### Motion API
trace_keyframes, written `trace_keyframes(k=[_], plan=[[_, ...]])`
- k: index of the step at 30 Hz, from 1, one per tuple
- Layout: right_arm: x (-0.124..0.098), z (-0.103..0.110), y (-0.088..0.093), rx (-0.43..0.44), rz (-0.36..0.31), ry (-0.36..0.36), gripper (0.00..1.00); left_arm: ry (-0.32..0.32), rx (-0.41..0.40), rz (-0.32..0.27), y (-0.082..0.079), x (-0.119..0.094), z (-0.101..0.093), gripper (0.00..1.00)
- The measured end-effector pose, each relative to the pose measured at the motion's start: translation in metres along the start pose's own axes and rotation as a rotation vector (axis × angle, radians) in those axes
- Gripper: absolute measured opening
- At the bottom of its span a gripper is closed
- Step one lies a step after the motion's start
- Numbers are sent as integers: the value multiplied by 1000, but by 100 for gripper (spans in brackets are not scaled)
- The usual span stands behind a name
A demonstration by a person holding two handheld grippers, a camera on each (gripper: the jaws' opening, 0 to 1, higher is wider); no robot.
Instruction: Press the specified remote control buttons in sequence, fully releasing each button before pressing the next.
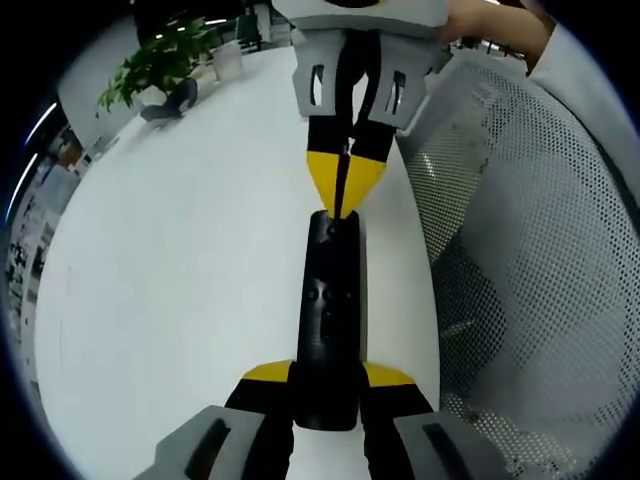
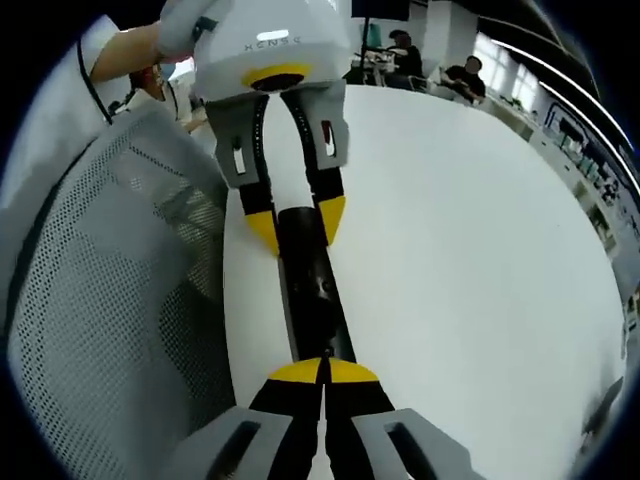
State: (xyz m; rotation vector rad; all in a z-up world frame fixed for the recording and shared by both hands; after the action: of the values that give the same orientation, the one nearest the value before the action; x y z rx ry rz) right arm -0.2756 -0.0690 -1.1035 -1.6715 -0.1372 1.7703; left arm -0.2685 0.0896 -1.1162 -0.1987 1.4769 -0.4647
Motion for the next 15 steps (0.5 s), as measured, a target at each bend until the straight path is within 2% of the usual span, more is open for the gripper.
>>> trace_keyframes(k=[2, 4, 10, 13, 15], plan=[[3, -1, -2, -12, 17, 7, 0, -2, -2, -7, 0, 0, 0, 23], [6, -3, -1, -51, 61, 27, 0, -5, -3, -12, 1, 0, -1, 23], [7, 1, -7, -123, 98, 38, 0, -12, -3, -37, 4, -1, -1, 23], [8, 5, -9, -246, 128, 79, 0, -12, -4, -38, 3, -1, -1, 23], [8, 9, -7, -259, 118, 103, 0, -12, -4, -35, 3, -1, -1, 23]])
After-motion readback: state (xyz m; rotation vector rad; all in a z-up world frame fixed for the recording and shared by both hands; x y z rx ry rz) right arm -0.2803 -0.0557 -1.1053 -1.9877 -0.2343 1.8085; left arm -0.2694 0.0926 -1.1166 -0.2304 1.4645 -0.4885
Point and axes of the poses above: the point that each gripper's makers call its tool centre point, and the gripper's own axes: x roughly forward along the fingers, z roughly to its left, y roughly out of its underside, the point moved 9 cm from there along -x, roughly backward along the fingers, and after that the axes turned 13 degrees about x, right-handed, at the moved point
